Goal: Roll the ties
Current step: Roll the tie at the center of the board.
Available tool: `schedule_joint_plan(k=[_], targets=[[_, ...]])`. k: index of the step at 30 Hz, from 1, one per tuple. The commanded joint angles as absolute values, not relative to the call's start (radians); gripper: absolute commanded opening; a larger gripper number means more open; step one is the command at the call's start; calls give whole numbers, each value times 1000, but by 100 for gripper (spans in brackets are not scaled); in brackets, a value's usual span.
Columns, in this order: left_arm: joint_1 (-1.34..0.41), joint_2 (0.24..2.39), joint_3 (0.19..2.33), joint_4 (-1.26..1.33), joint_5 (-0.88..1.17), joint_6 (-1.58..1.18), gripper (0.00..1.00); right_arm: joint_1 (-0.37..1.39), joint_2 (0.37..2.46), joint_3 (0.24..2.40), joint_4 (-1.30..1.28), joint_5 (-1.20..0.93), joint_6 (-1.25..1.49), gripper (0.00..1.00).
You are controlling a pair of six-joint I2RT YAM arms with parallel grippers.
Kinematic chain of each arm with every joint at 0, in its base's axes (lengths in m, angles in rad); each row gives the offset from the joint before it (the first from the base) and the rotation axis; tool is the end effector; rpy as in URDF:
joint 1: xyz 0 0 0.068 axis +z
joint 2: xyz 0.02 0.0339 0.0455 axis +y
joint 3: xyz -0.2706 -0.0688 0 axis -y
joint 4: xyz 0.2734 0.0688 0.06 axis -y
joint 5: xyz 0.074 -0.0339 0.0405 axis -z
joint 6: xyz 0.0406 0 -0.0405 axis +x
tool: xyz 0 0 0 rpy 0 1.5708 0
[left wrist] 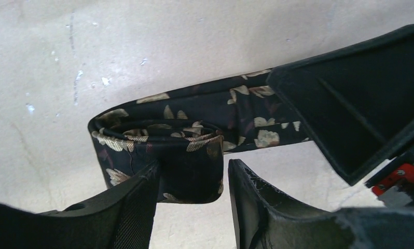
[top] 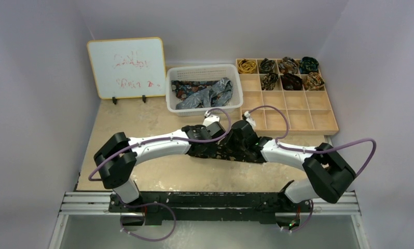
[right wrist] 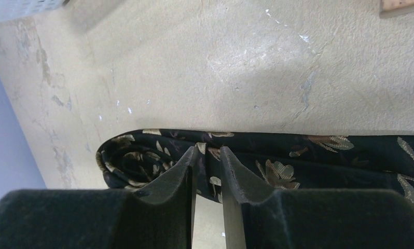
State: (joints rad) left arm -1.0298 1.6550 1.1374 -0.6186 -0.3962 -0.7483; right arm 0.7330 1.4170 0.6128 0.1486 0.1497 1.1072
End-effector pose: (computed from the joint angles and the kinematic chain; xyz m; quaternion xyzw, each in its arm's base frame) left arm 0.1973 -0.2979 0.1989 0.0923 0.9539 -0.0430 0.2824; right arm 0.2284 0.1975 0.1560 0.1989 0.8728 0.3099 0.3202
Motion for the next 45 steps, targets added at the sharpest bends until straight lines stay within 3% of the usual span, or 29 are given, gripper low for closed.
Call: schedule_joint_plan(k=[1, 7, 16, 20, 21, 22, 27, 34, 45], targets=[[-1032, 1672, 1158, -541, -327, -734, 49, 724, 1390, 600, 174, 126, 1111, 25], [-1030, 1683, 1164, -500, -279, -770, 53, 721, 1368, 599, 191, 111, 1076, 27], [-970, 1512, 1147, -488, -246, -752, 63, 695, 1319, 587, 356, 17, 810, 52], [-896, 1359, 1055, -490, -232, -758, 69, 694, 1324, 603, 460, -120, 560, 72], [-861, 1318, 1035, -488, -220, -760, 71, 696, 1328, 617, 491, -123, 501, 93], [-830, 1283, 1000, -482, -205, -761, 73, 701, 1338, 621, 519, -183, 439, 98], [-637, 1148, 866, -510, -118, -758, 82, 758, 1408, 684, 486, -288, 177, 99], [-318, 1085, 703, -430, 206, -757, 83, 891, 1496, 751, 395, -265, -113, 99], [-199, 1122, 617, -357, 350, -754, 82, 897, 1604, 894, 95, -226, -284, 99]])
